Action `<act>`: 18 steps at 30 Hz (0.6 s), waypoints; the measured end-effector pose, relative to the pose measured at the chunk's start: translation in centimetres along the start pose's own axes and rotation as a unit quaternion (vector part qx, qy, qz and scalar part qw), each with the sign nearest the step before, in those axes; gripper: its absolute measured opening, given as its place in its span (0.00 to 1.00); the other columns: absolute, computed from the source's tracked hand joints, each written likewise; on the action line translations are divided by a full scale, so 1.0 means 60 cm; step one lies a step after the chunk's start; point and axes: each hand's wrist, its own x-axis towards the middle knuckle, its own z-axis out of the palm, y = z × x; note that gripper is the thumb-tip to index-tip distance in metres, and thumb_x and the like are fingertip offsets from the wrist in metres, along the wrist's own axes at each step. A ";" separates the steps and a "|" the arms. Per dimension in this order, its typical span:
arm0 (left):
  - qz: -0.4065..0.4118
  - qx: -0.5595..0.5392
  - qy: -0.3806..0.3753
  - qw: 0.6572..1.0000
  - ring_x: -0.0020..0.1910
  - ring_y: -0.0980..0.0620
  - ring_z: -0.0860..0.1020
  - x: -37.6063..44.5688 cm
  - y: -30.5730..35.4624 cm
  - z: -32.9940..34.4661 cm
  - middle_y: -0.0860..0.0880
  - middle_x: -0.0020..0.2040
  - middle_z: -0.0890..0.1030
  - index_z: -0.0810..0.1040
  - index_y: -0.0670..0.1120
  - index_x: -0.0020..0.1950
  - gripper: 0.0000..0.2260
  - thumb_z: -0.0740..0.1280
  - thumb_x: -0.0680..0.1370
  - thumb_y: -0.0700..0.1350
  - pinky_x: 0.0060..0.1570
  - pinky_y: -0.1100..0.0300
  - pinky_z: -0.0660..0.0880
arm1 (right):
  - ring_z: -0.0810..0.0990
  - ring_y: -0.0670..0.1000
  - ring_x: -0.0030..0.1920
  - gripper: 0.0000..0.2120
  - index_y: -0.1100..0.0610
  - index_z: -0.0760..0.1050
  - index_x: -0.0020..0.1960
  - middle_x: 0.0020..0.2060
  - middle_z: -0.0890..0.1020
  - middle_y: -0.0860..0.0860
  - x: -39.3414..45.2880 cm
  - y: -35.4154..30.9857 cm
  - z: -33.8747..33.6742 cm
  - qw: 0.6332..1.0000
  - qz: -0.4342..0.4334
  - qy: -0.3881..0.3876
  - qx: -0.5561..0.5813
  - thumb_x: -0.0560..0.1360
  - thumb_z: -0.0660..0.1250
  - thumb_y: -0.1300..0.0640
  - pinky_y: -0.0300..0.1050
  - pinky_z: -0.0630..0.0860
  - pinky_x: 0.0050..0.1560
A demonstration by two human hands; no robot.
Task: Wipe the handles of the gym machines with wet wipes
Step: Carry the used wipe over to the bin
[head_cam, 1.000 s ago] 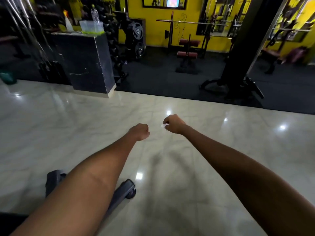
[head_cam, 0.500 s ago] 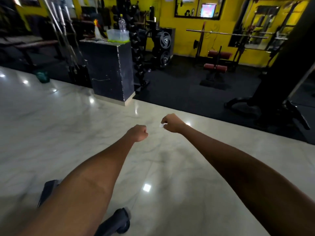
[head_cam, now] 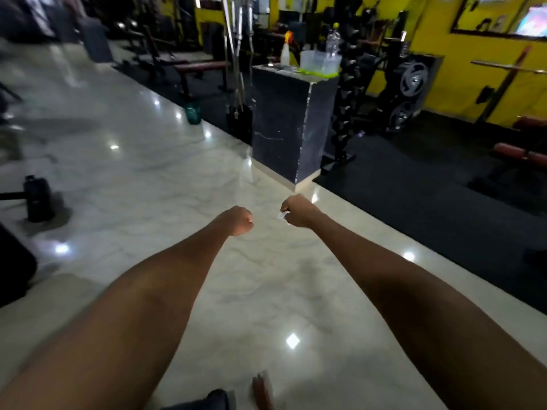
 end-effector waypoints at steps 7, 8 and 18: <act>-0.084 -0.026 -0.002 0.996 0.59 0.43 0.76 0.188 -0.118 -0.067 0.41 0.58 0.79 0.80 0.40 0.54 0.14 0.62 0.76 0.47 0.56 0.56 0.73 | 0.71 0.57 0.64 0.15 0.62 0.76 0.62 0.62 0.76 0.58 0.269 0.003 -0.028 0.995 -0.088 -0.037 -0.035 0.76 0.62 0.63 0.46 0.68 0.62; -0.090 -0.024 0.007 0.996 0.58 0.43 0.76 0.212 -0.130 -0.074 0.41 0.58 0.79 0.80 0.40 0.53 0.13 0.62 0.76 0.46 0.55 0.56 0.73 | 0.72 0.56 0.63 0.15 0.62 0.76 0.61 0.61 0.76 0.57 0.300 0.003 -0.032 0.994 -0.098 -0.030 -0.035 0.75 0.62 0.64 0.45 0.68 0.61; -0.117 0.016 -0.030 0.993 0.60 0.43 0.76 0.478 -0.221 -0.136 0.40 0.58 0.79 0.80 0.39 0.54 0.12 0.62 0.77 0.44 0.57 0.55 0.74 | 0.78 0.58 0.55 0.11 0.64 0.80 0.54 0.53 0.81 0.60 0.629 0.072 -0.025 0.981 -0.145 -0.112 -0.070 0.73 0.68 0.61 0.49 0.75 0.57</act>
